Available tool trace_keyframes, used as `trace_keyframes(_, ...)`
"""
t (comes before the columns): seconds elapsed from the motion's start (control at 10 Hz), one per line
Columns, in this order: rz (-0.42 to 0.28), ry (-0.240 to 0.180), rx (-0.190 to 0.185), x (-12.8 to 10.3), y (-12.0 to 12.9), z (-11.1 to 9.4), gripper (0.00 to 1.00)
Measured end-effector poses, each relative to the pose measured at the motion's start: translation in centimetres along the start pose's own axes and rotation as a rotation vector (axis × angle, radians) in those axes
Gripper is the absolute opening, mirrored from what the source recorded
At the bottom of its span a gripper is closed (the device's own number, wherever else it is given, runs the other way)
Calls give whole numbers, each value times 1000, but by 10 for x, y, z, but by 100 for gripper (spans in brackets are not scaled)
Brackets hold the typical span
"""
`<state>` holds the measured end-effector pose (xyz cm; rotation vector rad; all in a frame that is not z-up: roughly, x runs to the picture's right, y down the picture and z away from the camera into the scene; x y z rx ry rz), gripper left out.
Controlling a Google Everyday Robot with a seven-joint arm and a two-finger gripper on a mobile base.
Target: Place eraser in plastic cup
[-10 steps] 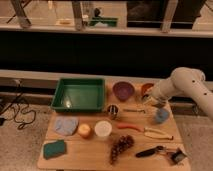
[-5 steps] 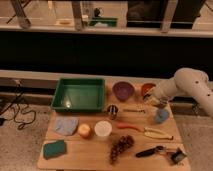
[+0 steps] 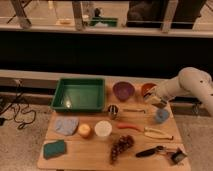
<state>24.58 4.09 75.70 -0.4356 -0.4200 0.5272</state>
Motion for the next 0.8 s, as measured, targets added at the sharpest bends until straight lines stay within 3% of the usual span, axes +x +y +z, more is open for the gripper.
trace_keyframes(0.1, 34, -45, -8, 3, -2, -3, 0)
trace_keyframes(0.8, 116, -204, -66, 12, -7, -1, 0)
